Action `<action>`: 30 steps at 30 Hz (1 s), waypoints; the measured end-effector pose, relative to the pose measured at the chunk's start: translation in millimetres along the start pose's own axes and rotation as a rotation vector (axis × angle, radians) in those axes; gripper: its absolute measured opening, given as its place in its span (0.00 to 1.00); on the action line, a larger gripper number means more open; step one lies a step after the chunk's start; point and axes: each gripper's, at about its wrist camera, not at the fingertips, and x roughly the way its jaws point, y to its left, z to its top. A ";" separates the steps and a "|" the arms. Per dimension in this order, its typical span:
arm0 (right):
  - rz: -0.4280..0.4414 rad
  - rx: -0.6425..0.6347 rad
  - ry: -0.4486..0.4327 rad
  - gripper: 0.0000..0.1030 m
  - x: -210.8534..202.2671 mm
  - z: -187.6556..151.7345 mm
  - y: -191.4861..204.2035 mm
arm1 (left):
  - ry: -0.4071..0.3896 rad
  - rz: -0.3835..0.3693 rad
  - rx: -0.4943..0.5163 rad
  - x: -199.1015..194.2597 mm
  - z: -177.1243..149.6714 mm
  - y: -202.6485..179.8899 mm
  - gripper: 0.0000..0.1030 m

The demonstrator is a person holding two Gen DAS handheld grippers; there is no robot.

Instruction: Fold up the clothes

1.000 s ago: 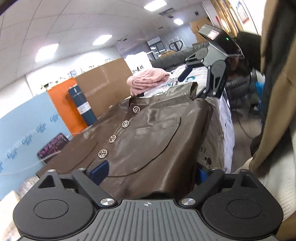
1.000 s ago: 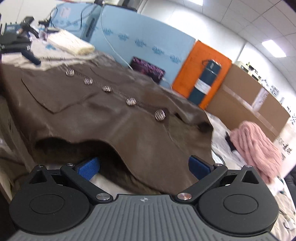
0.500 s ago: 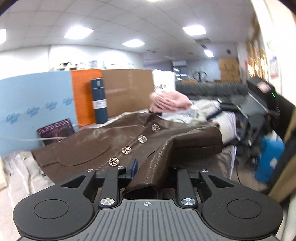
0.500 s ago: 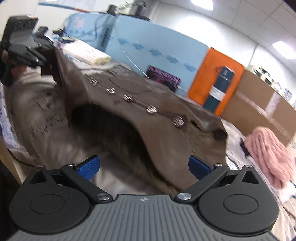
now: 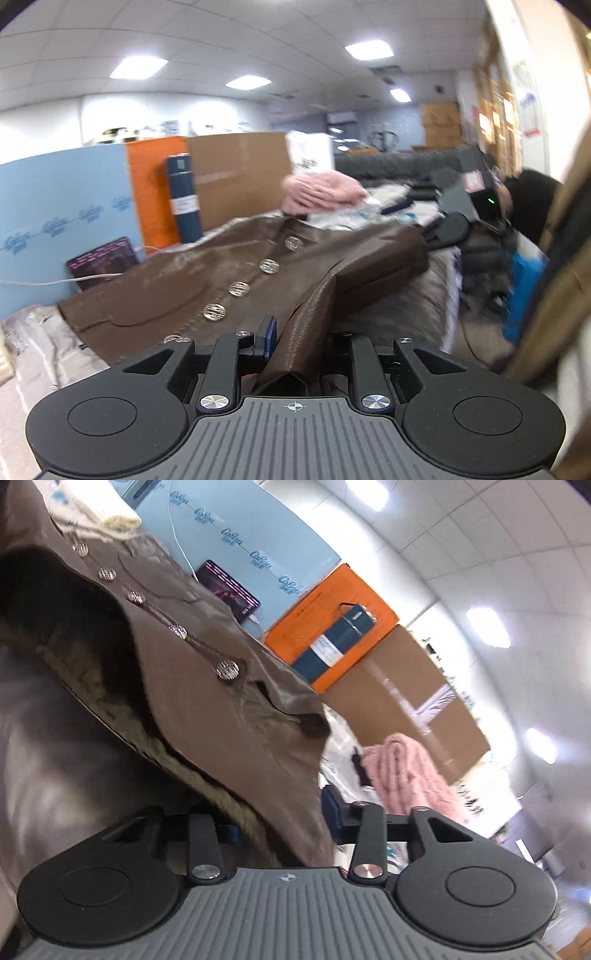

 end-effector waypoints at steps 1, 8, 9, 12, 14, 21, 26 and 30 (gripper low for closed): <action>-0.004 0.001 0.016 0.20 0.4 -4.9 -0.5 | 0.001 -0.008 0.005 -1.3 -1.0 -1.1 0.19; 0.106 0.121 0.043 0.03 -24.1 -12.1 -16.1 | 0.011 -0.061 0.042 -10.6 -7.8 -8.5 0.08; 0.113 0.130 0.042 0.03 -30.9 -10.7 -18.7 | -0.001 -0.062 0.038 -13.8 -5.3 -7.4 0.08; 0.133 0.154 0.017 0.03 -43.5 -0.6 -27.4 | -0.039 -0.064 0.024 -24.0 3.4 -3.2 0.09; 0.130 0.147 -0.013 0.03 -45.2 7.2 -34.9 | -0.076 -0.046 -0.002 -23.3 12.7 8.5 0.09; 0.177 0.076 -0.112 0.03 -7.1 55.0 -87.9 | -0.120 0.032 -0.133 4.3 51.2 75.3 0.09; 0.318 0.046 -0.115 0.03 56.6 92.7 -127.5 | -0.080 0.024 -0.297 39.2 57.0 137.3 0.09; 0.433 0.018 -0.038 0.03 123.8 117.9 -140.1 | -0.029 0.011 -0.417 69.2 49.0 181.1 0.09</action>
